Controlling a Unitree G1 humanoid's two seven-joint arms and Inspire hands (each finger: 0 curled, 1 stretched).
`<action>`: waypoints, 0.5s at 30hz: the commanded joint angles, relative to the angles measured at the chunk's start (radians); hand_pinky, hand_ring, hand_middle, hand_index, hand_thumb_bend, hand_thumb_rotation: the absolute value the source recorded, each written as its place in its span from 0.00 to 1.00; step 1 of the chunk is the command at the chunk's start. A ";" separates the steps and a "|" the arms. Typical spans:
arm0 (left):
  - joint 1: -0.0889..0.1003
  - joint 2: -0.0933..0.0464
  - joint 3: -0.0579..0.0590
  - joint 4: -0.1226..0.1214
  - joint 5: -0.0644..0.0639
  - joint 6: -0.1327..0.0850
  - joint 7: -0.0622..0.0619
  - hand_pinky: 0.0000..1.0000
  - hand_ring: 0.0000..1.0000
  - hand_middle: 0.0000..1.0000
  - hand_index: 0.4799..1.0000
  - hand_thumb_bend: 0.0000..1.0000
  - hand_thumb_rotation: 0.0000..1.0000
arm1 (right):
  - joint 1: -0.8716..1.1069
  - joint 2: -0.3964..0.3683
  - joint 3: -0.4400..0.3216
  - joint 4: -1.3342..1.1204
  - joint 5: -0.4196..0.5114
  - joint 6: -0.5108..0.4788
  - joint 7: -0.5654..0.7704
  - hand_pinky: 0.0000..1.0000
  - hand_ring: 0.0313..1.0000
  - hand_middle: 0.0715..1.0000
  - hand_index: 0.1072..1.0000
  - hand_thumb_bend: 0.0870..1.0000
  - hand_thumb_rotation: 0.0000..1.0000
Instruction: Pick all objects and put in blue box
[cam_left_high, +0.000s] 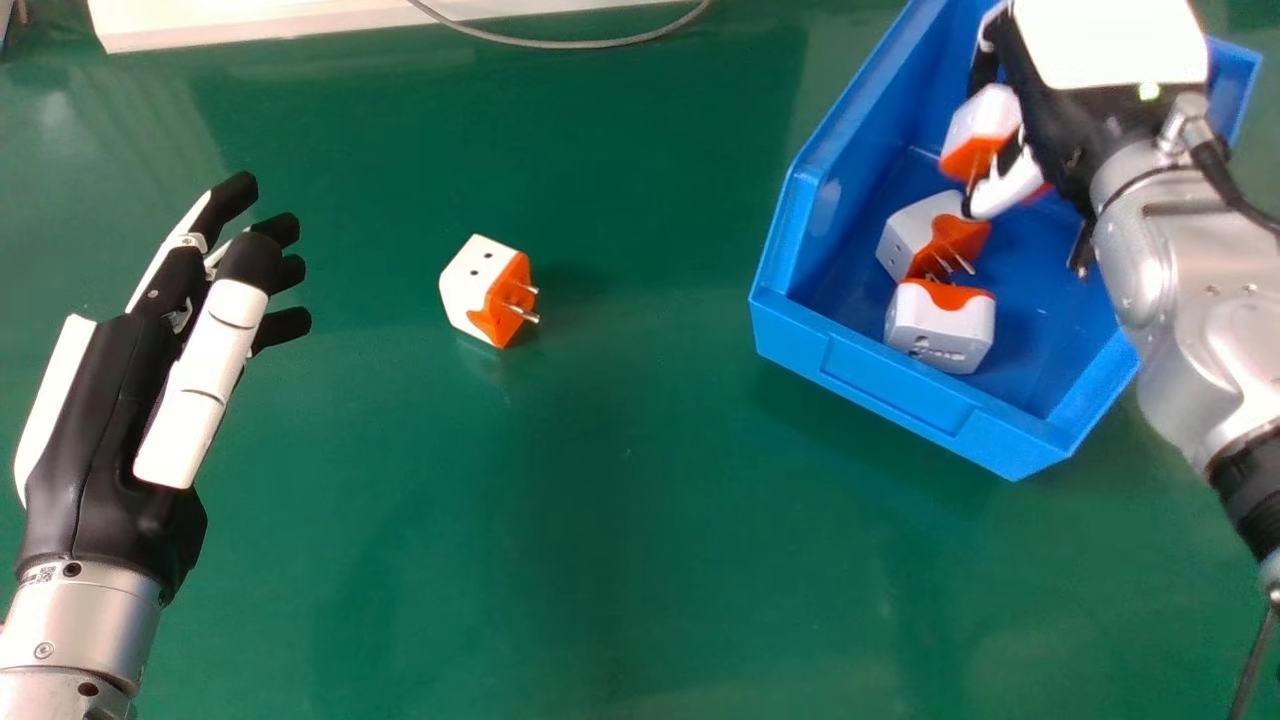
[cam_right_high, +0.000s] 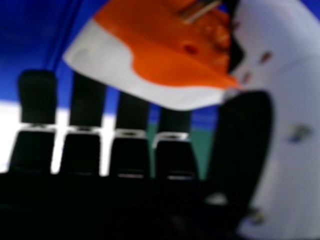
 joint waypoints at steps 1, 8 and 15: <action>-0.004 -0.001 0.003 -0.017 -0.009 -0.006 0.003 0.81 0.87 0.89 0.85 0.78 0.84 | 0.005 -0.014 -0.004 -0.034 0.005 0.019 0.008 0.45 0.58 0.64 0.53 0.50 0.01; -0.005 0.000 0.000 -0.020 -0.008 -0.002 0.006 0.80 0.87 0.89 0.85 0.78 0.84 | 0.002 -0.023 0.017 -0.041 -0.013 0.033 0.002 0.74 0.83 0.85 0.81 0.62 0.17; -0.007 -0.001 -0.004 -0.023 -0.008 0.003 0.008 0.81 0.87 0.89 0.85 0.76 0.83 | 0.007 -0.027 0.024 -0.063 -0.018 0.055 0.013 0.97 0.98 0.98 0.98 0.69 0.41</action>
